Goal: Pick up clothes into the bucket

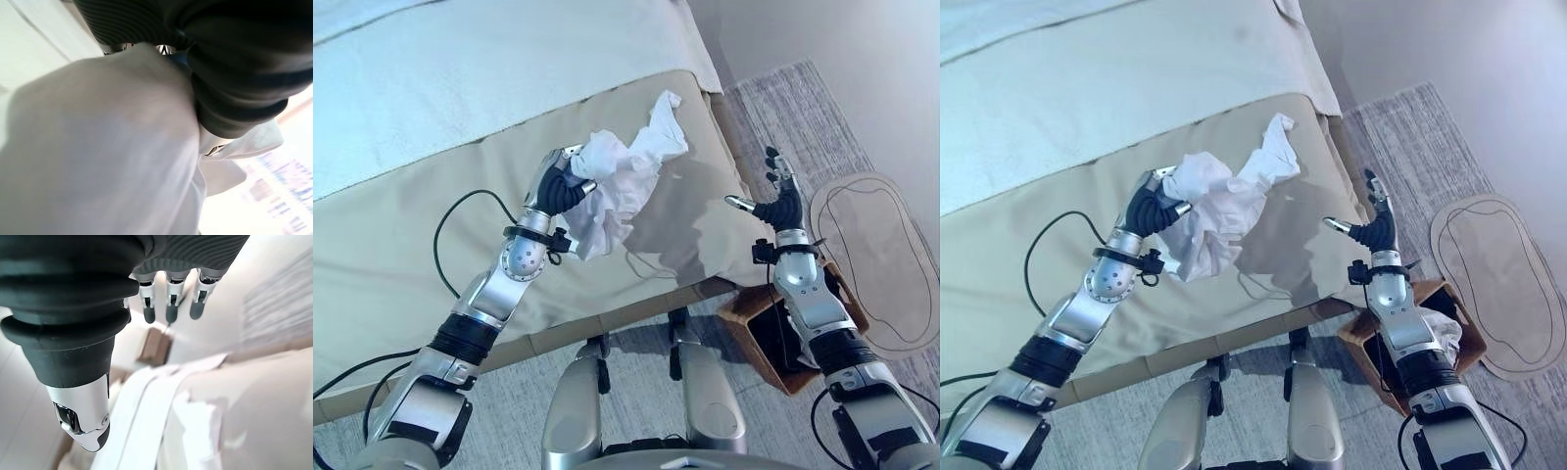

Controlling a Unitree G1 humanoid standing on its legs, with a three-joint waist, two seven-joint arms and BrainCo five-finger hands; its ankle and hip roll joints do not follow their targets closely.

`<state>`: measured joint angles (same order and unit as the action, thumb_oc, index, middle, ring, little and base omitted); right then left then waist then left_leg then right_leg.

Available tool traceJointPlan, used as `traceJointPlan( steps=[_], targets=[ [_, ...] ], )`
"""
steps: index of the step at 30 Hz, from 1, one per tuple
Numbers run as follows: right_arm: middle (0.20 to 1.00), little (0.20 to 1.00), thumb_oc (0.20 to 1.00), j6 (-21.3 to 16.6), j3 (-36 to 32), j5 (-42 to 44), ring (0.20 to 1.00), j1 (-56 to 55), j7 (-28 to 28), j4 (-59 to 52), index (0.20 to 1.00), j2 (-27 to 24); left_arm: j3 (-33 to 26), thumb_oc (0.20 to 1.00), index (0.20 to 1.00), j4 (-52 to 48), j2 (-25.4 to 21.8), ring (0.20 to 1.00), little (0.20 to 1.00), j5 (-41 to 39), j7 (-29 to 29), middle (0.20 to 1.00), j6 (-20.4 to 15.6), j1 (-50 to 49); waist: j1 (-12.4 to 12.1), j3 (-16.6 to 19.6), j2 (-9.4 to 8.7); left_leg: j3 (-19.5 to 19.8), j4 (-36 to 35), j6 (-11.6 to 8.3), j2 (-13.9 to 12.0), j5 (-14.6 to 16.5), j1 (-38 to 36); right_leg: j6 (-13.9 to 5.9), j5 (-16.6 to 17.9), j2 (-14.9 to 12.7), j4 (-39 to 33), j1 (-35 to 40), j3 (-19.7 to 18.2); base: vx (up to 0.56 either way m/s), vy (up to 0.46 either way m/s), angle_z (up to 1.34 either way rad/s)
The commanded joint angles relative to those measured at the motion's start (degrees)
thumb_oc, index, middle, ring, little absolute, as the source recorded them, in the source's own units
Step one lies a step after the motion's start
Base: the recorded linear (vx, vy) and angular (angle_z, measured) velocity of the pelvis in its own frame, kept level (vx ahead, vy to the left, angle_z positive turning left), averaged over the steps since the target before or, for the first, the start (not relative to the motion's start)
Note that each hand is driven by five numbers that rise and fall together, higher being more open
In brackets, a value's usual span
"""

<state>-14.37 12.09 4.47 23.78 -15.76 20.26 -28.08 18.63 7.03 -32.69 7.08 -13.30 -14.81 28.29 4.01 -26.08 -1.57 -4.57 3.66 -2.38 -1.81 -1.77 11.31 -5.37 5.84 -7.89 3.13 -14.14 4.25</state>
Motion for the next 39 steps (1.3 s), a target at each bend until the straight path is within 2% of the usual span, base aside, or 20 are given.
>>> traceJointPlan(
  steps=[1,4,5,16,20,27,28,29,30,31,35,39],
  targets=[
    [1.000,1.000,1.000,-2.63,5.26,0.07,1.000,-1.11,7.20,-4.80,1.000,-2.30,0.20,0.200,0.200,-6.35,-0.58,0.200,0.200,-4.86,2.92,0.200,-5.75,-0.29,-0.12,10.43,-1.00,2.48,-0.44,-0.80,-0.41,0.57,-0.57,-4.11,0.45,-2.70,-2.13,3.83,3.10,0.07,-0.022,0.16],
    [1.000,1.000,1.000,-2.55,8.43,0.31,1.000,-0.06,9.90,-4.51,1.000,-2.16,0.88,0.200,0.200,-7.99,-0.60,0.200,0.200,-7.31,4.85,0.200,-6.26,-0.21,-0.46,11.70,-1.12,2.63,-1.57,-0.89,-0.46,0.39,-2.46,-4.13,0.44,-2.41,-3.24,5.81,3.60,0.08,-0.024,0.12],
    [1.000,1.000,1.000,-2.44,12.09,-0.90,1.000,1.92,12.02,-3.98,1.000,-1.66,1.62,0.200,0.200,-8.98,0.26,0.200,0.200,-10.33,6.56,0.200,-6.84,-0.11,-0.97,13.09,-1.27,2.72,-2.07,-0.88,-0.57,0.48,-3.94,-4.08,0.35,-2.15,-3.82,7.27,3.75,0.05,-0.012,0.06],
    [1.000,1.000,1.000,-1.15,20.61,-4.57,1.000,5.75,15.60,-2.59,1.000,4.82,3.85,0.200,0.200,-14.00,4.50,0.200,0.200,-17.57,11.02,0.200,-6.27,-1.06,-2.51,17.96,-1.26,2.74,-3.64,-1.08,-1.04,1.24,-9.65,-3.63,-0.90,-1.46,-5.54,13.33,4.79,0.09,-0.014,0.03],
    [1.000,1.000,1.000,-0.30,22.78,-6.62,1.000,6.62,16.20,-1.39,1.000,6.85,4.95,0.200,0.200,-16.23,5.99,0.200,0.200,-20.73,12.71,0.200,-5.46,-0.96,-2.84,18.93,-1.32,2.75,-3.47,-0.99,-1.04,1.08,-10.19,-3.53,-0.79,-1.56,-5.77,14.21,5.07,0.03,-0.007,0.00],
    [1.000,1.000,1.000,1.41,24.81,-4.99,1.000,7.59,17.90,-3.17,1.000,10.61,7.81,0.200,0.200,-15.41,8.79,0.200,0.200,-19.99,12.42,0.200,-4.07,2.29,-2.71,20.19,-1.35,2.80,-3.74,-0.89,-1.19,1.33,-11.43,-3.44,-1.17,-1.44,-5.88,15.46,5.18,0.02,-0.003,0.01],
    [1.000,1.000,1.000,1.14,28.91,-7.31,1.000,8.82,16.53,6.63,1.000,15.92,10.22,0.200,0.200,-15.18,10.64,0.200,0.200,-21.57,12.14,0.200,-3.93,3.92,-3.06,20.36,-1.24,3.03,-3.70,-0.88,-1.18,1.42,-11.55,-3.40,-1.35,-1.41,-5.92,15.88,5.37,0.00,0.000,0.00],
    [1.000,1.000,1.000,1.65,28.46,-8.59,1.000,8.63,15.84,4.98,1.000,14.89,9.48,0.200,0.200,-16.70,9.78,0.200,0.200,-22.00,12.25,0.200,-3.84,3.55,-3.15,20.44,-1.26,3.06,-3.69,-0.92,-1.22,1.39,-11.51,-3.42,-1.35,-1.38,-5.96,15.93,5.41,0.00,0.000,0.00],
    [0.526,0.526,0.526,1.91,28.15,-8.58,0.526,7.72,16.58,3.88,0.526,14.30,8.59,0.200,0.200,-18.56,9.05,0.200,0.200,-22.44,12.73,0.200,-3.83,3.13,-3.15,20.60,-1.23,3.10,-3.74,-0.95,-1.26,1.37,-11.65,-3.45,-1.34,-1.34,-5.94,15.93,5.47,0.00,0.000,0.00],
    [0.200,0.200,0.200,2.11,28.13,-8.48,0.200,7.43,16.70,4.07,0.200,14.09,8.59,0.200,0.200,-19.08,9.03,0.200,0.200,-22.82,12.84,0.200,-3.69,3.26,-3.15,20.75,-1.23,3.15,-3.79,-0.95,-1.24,1.39,-11.73,-3.45,-1.35,-1.38,-5.97,16.04,5.48,0.00,0.000,0.00],
    [0.200,0.200,0.200,2.95,27.60,-7.38,0.200,5.97,16.81,3.93,0.200,13.90,8.80,0.200,0.200,-17.85,9.53,0.200,0.200,-22.46,11.83,0.200,-3.46,4.85,-2.76,21.32,-1.26,3.05,-4.11,-1.02,-1.41,1.42,-12.36,-3.48,-1.47,-1.27,-6.03,16.56,5.54,0.01,0.002,0.02],
    [0.200,0.200,0.200,3.26,24.27,-6.32,0.200,2.17,15.01,2.88,0.200,12.16,7.08,0.200,0.200,-18.31,8.72,0.200,0.200,-22.39,10.91,0.200,-3.53,4.56,-2.39,21.61,-1.25,2.97,-4.09,-0.98,-1.52,1.46,-12.66,-3.42,-1.49,-1.14,-6.00,16.75,5.45,0.00,0.000,0.00]
  ],
)
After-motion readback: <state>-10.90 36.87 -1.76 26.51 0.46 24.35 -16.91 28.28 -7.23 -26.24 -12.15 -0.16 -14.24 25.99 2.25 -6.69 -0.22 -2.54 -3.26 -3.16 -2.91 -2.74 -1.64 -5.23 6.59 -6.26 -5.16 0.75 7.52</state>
